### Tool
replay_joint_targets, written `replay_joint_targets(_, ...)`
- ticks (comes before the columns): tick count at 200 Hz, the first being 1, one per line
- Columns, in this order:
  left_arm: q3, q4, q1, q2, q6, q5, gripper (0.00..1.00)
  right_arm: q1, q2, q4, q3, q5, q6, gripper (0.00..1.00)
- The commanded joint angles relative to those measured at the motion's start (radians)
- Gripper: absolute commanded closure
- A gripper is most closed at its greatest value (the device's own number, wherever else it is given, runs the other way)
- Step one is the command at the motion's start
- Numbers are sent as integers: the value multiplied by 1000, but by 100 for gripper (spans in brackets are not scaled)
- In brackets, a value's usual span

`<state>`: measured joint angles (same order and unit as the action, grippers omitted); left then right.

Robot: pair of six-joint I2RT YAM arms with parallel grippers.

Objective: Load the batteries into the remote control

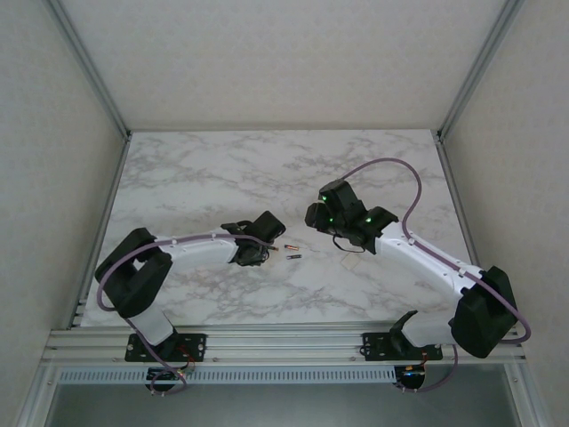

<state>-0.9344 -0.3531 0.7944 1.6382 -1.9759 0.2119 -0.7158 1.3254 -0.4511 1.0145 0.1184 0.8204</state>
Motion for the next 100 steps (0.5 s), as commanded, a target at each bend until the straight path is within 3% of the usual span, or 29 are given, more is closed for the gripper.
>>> replay_joint_targets(1, 3, -18, 6, -155, 129, 233, 57, -1, 4, 22, -28, -102, 142, 53)
replay_joint_targets(13, 18, 65, -12, -253, 348, 314, 50, -21, 30, 37, -28, -137, 236, 53)
replay_joint_targets(27, 18, 146, -58, -349, 701, 303, 46, -63, 65, 77, -28, -167, 363, 53)
replay_joint_targets(45, -3, 184, -130, -465, 1159, 151, 46, -110, 132, 97, -8, -154, 571, 52)
replay_joint_targets(56, -15, 176, -160, -533, 1395, 27, 40, -134, 180, 54, 25, -140, 716, 53)
replay_joint_targets(71, -63, 95, -186, -597, 1603, -51, 30, -155, 254, 11, 82, -131, 840, 55)
replay_joint_targets(100, -114, -29, -201, -631, 1866, -40, 14, -185, 375, -122, 193, -68, 1074, 56)
